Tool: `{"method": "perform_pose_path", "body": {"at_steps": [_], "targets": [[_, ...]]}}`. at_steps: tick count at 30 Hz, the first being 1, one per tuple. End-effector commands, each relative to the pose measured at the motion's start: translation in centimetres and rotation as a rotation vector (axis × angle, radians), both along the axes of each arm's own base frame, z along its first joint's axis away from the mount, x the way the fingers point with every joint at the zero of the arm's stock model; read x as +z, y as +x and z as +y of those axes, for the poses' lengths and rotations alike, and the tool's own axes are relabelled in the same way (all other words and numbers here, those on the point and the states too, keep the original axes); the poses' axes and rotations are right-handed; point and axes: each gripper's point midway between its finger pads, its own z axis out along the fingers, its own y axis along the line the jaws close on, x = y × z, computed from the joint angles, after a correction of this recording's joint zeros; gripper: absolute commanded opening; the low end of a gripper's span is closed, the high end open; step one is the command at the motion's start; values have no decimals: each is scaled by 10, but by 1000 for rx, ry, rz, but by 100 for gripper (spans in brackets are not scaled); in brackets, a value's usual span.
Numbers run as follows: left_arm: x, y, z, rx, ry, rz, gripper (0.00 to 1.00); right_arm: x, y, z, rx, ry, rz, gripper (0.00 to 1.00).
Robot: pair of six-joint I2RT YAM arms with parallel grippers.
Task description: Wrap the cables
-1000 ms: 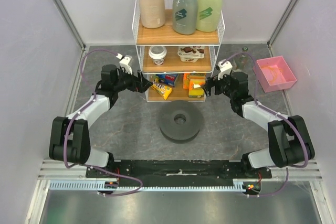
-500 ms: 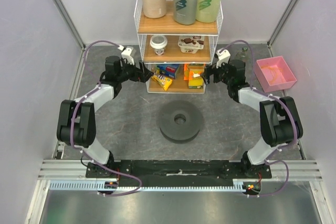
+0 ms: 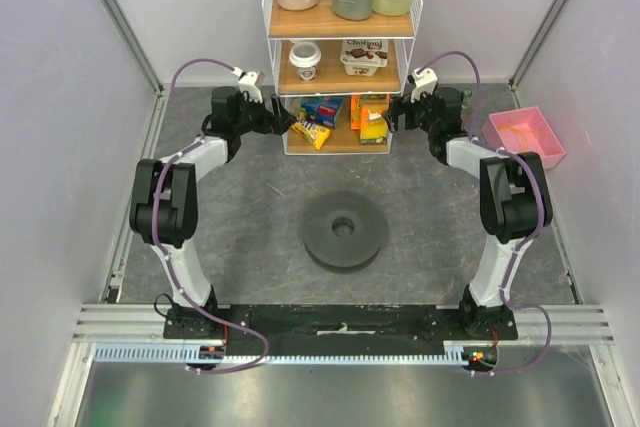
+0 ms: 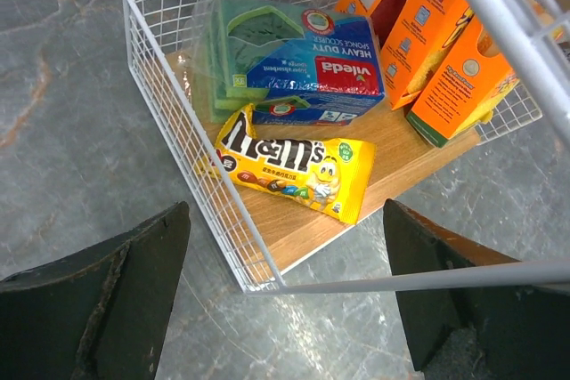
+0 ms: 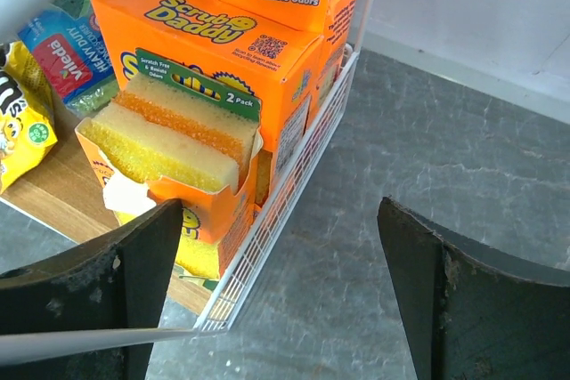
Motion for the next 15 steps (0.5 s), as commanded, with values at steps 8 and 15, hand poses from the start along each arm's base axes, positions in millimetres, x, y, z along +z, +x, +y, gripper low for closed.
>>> {"method": "perform_pose_path", "body": {"at_steps": [8, 15], "targets": [[32, 22, 3, 53, -72, -52, 96, 33, 21, 0, -4, 3, -82, 99], [72, -8, 26, 88, -145, -63, 96, 63, -18, 3, 46, 43, -89, 99]]}}
